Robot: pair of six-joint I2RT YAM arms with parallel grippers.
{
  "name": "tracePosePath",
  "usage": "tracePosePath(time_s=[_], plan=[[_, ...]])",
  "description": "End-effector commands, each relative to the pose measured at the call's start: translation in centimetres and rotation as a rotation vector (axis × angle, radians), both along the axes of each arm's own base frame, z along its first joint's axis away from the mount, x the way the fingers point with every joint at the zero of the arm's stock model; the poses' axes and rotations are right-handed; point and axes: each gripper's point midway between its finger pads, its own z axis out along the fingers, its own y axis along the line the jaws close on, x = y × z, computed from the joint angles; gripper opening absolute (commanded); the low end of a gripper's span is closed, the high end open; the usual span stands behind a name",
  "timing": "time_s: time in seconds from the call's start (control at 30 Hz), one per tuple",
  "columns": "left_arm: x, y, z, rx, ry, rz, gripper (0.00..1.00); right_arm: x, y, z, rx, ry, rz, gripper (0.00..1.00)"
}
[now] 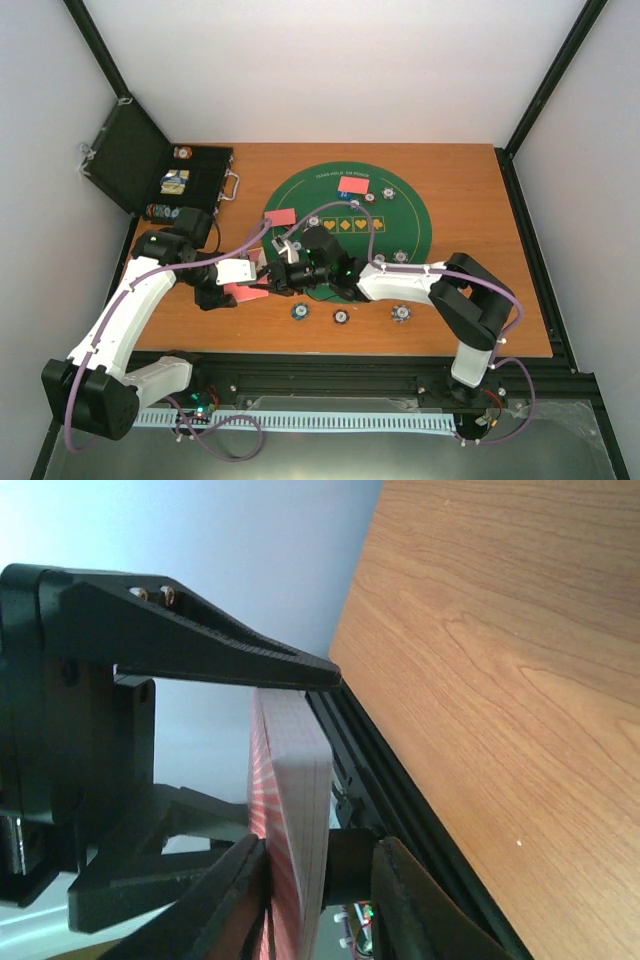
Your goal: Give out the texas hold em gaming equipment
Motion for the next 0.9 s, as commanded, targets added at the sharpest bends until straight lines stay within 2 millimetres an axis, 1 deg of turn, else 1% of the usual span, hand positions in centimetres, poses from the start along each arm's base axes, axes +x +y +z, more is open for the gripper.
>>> tracePosePath(time_s=[0.0,0.07,0.17,0.27,0.43,0.53,0.6,0.67,0.8,0.87], plan=[[0.5,-0.4,1.1,-0.025,-0.060,-0.023,0.01,0.6,-2.4,-3.1,-0.139,0.031,-0.060,0.25],[0.5,-0.4,1.0,-0.025,-0.058,-0.022,0.01,0.8,-2.6,-2.7,-0.140,0.025,-0.068,0.19],[0.5,-0.4,1.0,-0.025,-0.055,-0.021,0.01,0.9,-2.9,-2.3,-0.144,0.017,-0.072,0.14],[0.6,-0.4,1.1,-0.023,-0.060,-0.023,0.01,1.0,-3.1,-1.9,-0.156,0.000,-0.071,0.04],[0.6,-0.3,1.0,-0.018,-0.058,-0.022,0.01,1.1,-4.0,-1.4,-0.156,-0.005,-0.084,0.03],[0.5,-0.3,0.8,-0.014,-0.057,-0.023,0.01,1.6,-5.2,-0.7,-0.143,-0.012,-0.109,0.03],[0.6,-0.2,0.8,-0.011,-0.058,-0.024,0.01,2.3,-6.6,-0.4,-0.156,-0.019,-0.131,0.03],[0.6,-0.2,0.9,-0.011,-0.061,-0.024,0.01,3.2,-8.5,-0.5,-0.173,-0.021,-0.161,0.03],[0.6,-0.3,1.0,-0.014,-0.062,-0.025,0.01,5.2,-13.4,-0.8,-0.210,-0.034,-0.229,0.03],[0.6,-0.3,1.0,-0.014,-0.060,-0.024,0.01,6.0,-16.0,-1.9,-0.256,-0.020,-0.256,0.03]])
